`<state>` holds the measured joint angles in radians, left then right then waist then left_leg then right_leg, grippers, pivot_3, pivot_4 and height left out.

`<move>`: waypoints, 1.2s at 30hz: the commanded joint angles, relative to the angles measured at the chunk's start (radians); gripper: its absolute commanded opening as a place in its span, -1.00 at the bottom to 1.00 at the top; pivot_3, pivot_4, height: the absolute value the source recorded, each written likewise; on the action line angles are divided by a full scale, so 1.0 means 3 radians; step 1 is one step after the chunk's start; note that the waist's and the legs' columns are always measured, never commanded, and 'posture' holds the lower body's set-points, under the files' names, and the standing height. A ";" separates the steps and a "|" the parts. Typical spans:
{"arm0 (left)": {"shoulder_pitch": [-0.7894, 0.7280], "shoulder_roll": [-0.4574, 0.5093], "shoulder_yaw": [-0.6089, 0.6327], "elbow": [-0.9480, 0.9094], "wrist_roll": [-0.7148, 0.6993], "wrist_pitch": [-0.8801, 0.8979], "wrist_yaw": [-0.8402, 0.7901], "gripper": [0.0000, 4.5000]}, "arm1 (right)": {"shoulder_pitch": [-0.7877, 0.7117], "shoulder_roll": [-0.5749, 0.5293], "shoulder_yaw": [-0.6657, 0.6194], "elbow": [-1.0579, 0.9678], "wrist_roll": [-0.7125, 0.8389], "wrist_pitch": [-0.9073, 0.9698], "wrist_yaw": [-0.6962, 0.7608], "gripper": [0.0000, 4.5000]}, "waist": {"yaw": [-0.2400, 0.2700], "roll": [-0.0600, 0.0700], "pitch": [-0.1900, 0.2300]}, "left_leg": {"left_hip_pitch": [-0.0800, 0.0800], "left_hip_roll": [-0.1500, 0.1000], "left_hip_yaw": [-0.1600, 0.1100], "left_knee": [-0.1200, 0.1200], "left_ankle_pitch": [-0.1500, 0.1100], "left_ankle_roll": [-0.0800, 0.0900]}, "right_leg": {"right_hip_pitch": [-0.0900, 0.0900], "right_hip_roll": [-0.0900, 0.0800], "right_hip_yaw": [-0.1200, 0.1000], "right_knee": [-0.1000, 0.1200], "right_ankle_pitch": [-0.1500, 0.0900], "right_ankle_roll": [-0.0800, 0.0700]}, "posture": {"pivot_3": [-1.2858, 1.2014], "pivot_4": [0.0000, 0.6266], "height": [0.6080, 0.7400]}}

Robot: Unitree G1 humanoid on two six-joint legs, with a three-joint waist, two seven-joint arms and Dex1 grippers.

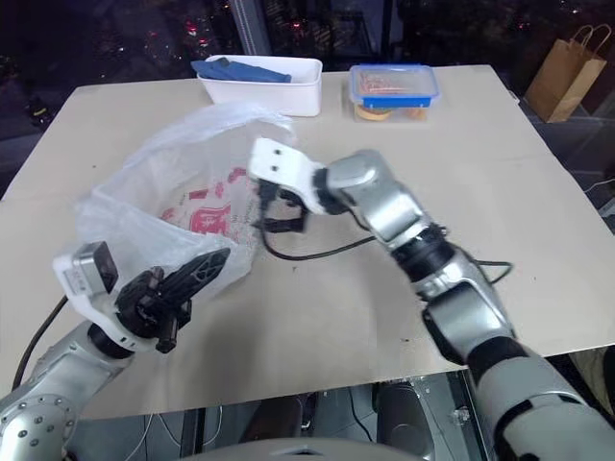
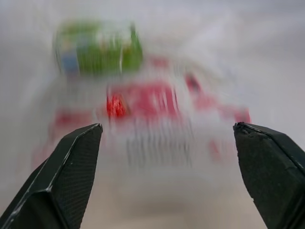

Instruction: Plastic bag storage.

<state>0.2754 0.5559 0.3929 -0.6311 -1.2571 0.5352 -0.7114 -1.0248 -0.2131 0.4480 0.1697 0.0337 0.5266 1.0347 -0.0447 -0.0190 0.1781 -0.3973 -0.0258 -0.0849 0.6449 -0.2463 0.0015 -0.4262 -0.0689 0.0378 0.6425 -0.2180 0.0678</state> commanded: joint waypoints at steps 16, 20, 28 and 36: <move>0.0024 -0.0038 0.0031 -0.0013 0.0084 -0.0074 -0.0018 -1.00 | -0.0494 0.0556 -0.0809 0.1266 0.0120 -0.0468 -0.1146 0.97 | -0.0008 0.0002 0.0001 | 0.0002 0.0004 0.0025 0.0001 0.0001 -0.0002 | -0.0004 0.0003 0.0012 0.0002 0.0002 -0.0003 | 0.03 -0.52 1.00; 0.0028 -0.0056 0.0046 -0.0041 0.0110 -0.0095 0.0012 -1.00 | -0.0647 0.0662 -0.0879 0.1673 0.0048 -0.0830 -0.1287 0.97 | 0.0004 0.0003 0.0002 | -0.0004 0.0004 0.0025 -0.0001 0.0003 -0.0005 | -0.0010 0.0003 0.0012 0.0002 0.0002 -0.0003 | 0.03 -0.52 1.00; 0.0086 -0.0046 0.0147 -0.0016 0.0149 -0.0158 0.0031 -1.00 | -0.0706 0.0677 -0.1076 0.1721 0.0164 -0.0943 -0.1303 -0.51 | 0.0001 0.0004 0.0002 | -0.0004 0.0004 0.0024 -0.0003 0.0002 -0.0003 | -0.0009 0.0004 0.0011 0.0001 0.0002 -0.0003 | 0.03 -0.52 1.00; -0.0339 0.0030 0.0089 0.0222 0.0331 -0.0148 0.0074 -1.00 | -0.0609 0.0490 -0.1448 0.1275 0.0514 -0.0512 -0.1328 -0.98 | 0.0023 0.0004 0.0002 | -0.0004 0.0003 0.0022 -0.0002 0.0001 -0.0001 | -0.0008 0.0004 0.0009 0.0002 0.0002 -0.0003 | 0.03 -0.52 1.00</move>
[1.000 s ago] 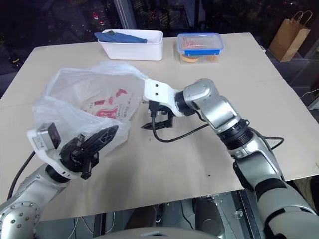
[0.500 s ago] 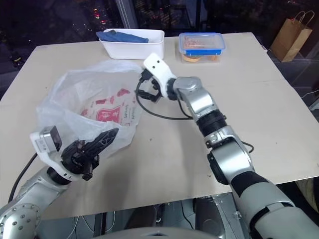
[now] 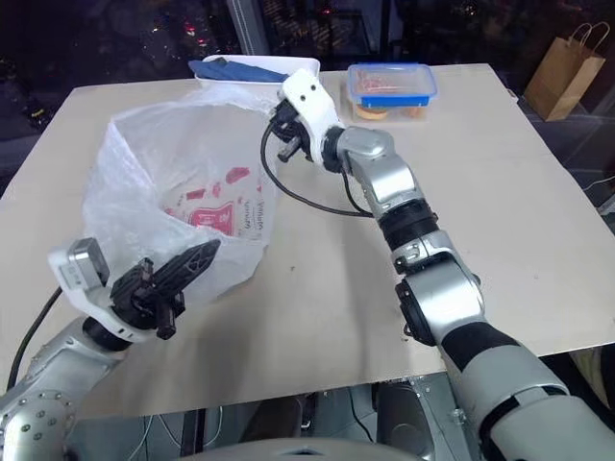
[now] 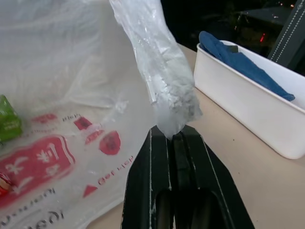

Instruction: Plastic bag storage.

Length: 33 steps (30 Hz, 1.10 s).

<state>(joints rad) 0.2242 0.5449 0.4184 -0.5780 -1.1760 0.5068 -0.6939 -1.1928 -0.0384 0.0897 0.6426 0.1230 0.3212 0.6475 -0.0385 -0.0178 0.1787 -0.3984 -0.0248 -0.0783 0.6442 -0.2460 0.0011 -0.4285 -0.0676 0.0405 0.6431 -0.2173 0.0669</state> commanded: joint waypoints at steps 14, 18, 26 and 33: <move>-0.3018 0.0897 0.0052 0.1267 -0.0009 0.0163 -0.0172 -1.00 | -0.0056 -0.1381 -0.1142 -0.1359 0.1579 0.1806 0.0553 -0.98 | -0.0062 0.0004 0.0006 | -0.0010 -0.0002 -0.0007 0.0011 0.0000 0.0001 | 0.0004 -0.0001 -0.0011 -0.0003 -0.0001 0.0002 | 0.03 -0.52 1.00; -0.3562 0.1061 0.0017 0.1983 0.0241 0.0082 -0.0435 -1.00 | -0.0155 -0.1658 -0.1224 -0.1287 0.1467 0.1747 0.0368 -0.98 | -0.0073 0.0005 0.0014 | -0.0013 0.0001 -0.0002 0.0010 0.0000 0.0002 | -0.0008 0.0006 -0.0001 0.0002 0.0000 0.0002 | 0.03 -0.52 1.00; -0.3946 0.1122 -0.0120 0.2781 0.0871 -0.0125 -0.0772 -1.00 | -0.0234 -0.1920 -0.1267 -0.1200 0.1436 0.1642 0.0215 -0.98 | -0.0092 0.0005 0.0015 | -0.0010 0.0002 0.0005 0.0013 -0.0001 0.0003 | -0.0008 0.0007 0.0008 0.0007 0.0000 0.0003 | 0.03 -0.52 1.00; -0.3769 0.1075 -0.0212 0.2917 0.1311 -0.0312 -0.0934 -1.00 | -0.0130 -0.2142 -0.1065 -0.1181 0.1344 0.1619 0.0411 -0.88 | -0.0075 0.0006 0.0015 | -0.0016 0.0000 0.0005 0.0012 0.0001 0.0000 | -0.0011 0.0003 0.0007 0.0003 0.0000 0.0003 | 0.03 -0.52 1.00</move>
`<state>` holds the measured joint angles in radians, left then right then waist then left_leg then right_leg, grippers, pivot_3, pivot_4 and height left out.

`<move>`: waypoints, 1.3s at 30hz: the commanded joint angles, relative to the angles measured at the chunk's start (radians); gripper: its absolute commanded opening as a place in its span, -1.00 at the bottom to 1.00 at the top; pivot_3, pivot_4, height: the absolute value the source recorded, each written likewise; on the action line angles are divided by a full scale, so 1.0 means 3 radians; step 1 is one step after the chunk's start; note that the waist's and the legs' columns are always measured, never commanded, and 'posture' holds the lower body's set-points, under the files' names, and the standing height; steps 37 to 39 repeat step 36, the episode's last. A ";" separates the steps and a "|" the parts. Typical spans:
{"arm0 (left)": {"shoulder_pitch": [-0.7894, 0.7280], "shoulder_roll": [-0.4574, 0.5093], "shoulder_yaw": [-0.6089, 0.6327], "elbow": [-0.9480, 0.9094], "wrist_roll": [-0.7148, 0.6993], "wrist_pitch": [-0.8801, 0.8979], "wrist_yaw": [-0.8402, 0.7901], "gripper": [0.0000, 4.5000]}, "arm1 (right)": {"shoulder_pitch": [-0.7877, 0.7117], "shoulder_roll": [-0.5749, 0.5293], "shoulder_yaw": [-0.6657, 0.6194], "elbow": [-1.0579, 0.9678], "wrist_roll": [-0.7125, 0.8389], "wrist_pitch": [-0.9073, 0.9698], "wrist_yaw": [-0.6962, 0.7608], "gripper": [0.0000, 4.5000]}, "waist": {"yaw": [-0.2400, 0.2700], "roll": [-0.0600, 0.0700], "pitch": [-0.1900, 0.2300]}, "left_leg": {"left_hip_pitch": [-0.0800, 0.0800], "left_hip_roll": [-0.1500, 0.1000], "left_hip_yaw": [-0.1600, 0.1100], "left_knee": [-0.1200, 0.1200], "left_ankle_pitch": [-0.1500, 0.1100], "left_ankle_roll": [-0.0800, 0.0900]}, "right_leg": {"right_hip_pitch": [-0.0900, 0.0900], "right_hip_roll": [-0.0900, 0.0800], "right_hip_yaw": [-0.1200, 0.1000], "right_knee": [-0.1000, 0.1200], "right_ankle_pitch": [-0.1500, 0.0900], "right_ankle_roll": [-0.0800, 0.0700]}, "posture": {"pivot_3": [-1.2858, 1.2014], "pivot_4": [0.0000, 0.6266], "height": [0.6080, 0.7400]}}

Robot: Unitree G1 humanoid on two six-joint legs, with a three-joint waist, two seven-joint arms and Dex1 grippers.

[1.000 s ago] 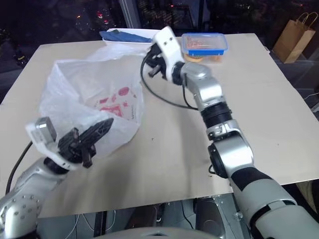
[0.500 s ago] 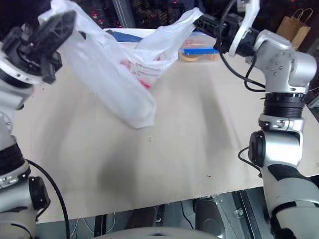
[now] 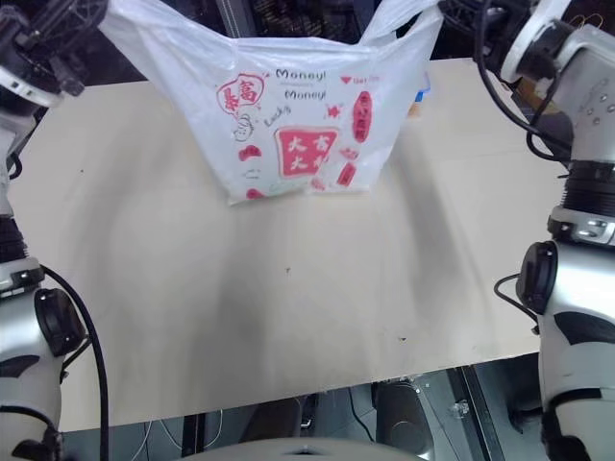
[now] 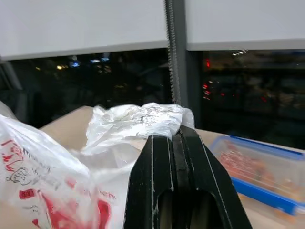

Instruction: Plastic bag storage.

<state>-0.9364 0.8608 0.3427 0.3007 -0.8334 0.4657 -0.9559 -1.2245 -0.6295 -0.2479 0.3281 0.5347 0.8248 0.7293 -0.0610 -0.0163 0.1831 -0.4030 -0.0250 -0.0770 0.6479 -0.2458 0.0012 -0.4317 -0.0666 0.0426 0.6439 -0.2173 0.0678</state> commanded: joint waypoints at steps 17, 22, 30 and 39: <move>0.2414 0.0018 0.0538 -0.1426 0.0214 0.0518 0.0250 0.98 | 0.1458 -0.0733 0.0290 -0.1274 0.0578 0.0324 0.1357 0.92 | 0.0018 -0.0002 -0.0001 | 0.0003 0.0008 -0.0004 0.0004 -0.0003 0.0005 | 0.0001 -0.0005 0.0000 0.0005 0.0000 0.0001 | 0.03 -0.52 1.00; 0.3292 -0.0416 0.0503 -0.2218 0.0401 0.0563 0.0811 0.98 | 0.2382 -0.0263 0.0281 -0.1322 0.0227 -0.0336 0.0909 0.92 | 0.0086 -0.0012 -0.0010 | 0.0015 0.0012 -0.0003 0.0003 -0.0005 0.0007 | 0.0014 -0.0009 0.0001 0.0000 0.0000 0.0001 | 0.03 -0.52 1.00; 0.4063 -0.0988 0.0276 -0.2790 0.0778 0.0180 0.1154 0.98 | 0.3413 0.0149 0.0173 -0.1590 0.0091 -0.1194 0.0909 0.92 | 0.0155 -0.0006 -0.0009 | 0.0026 0.0008 0.0004 0.0012 -0.0005 0.0007 | 0.0028 -0.0011 0.0002 0.0003 0.0001 0.0001 | 0.03 -0.52 1.00; 0.4302 -0.1090 0.0220 -0.2886 0.0954 -0.0049 0.1173 0.98 | 0.3668 -0.0037 0.0144 -0.1484 -0.0041 -0.1485 0.1024 0.92 | 0.0157 -0.0006 -0.0009 | 0.0056 0.0006 0.0002 0.0012 -0.0005 0.0008 | 0.0063 -0.0006 -0.0005 -0.0006 -0.0004 -0.0004 | 0.03 -0.52 1.00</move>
